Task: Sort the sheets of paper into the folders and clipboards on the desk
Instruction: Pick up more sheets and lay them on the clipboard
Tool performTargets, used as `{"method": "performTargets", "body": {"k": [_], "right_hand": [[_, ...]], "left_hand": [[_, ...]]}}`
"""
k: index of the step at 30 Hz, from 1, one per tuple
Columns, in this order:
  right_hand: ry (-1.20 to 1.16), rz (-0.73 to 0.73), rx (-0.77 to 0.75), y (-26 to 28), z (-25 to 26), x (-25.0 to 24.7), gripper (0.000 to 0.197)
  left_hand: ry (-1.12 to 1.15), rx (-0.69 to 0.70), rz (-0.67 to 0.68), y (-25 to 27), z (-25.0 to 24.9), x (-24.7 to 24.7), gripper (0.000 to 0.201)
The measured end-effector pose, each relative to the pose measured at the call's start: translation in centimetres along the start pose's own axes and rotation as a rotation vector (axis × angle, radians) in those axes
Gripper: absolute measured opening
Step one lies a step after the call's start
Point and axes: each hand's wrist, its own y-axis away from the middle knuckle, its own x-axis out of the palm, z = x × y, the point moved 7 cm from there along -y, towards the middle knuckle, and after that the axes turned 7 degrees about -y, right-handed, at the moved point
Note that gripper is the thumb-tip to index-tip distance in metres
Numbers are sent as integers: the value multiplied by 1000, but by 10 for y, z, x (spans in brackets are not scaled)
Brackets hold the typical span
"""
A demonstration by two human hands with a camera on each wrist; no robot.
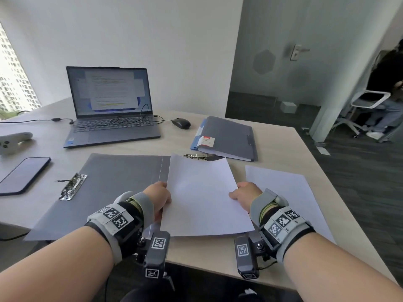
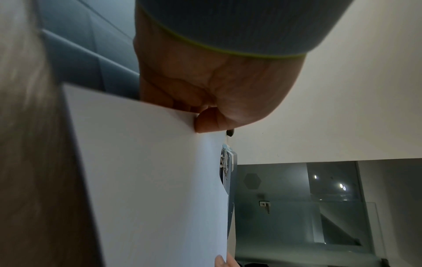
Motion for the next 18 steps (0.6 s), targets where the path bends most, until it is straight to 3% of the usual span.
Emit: {"method": "performTargets", "body": {"k": [4, 8, 12, 18], "right_hand": [[-43, 6, -28, 1, 2, 3, 26], [-68, 9, -44, 4, 6, 7, 25], [-89, 10, -50, 2, 10, 6, 23], [-70, -1, -64, -5, 15, 7, 31]], "left_hand": [[97, -42, 5, 2, 5, -1, 50], [-14, -26, -1, -3, 3, -6, 55], [13, 30, -1, -5, 0, -10, 49], [7, -43, 0, -2, -2, -21, 12]]}}
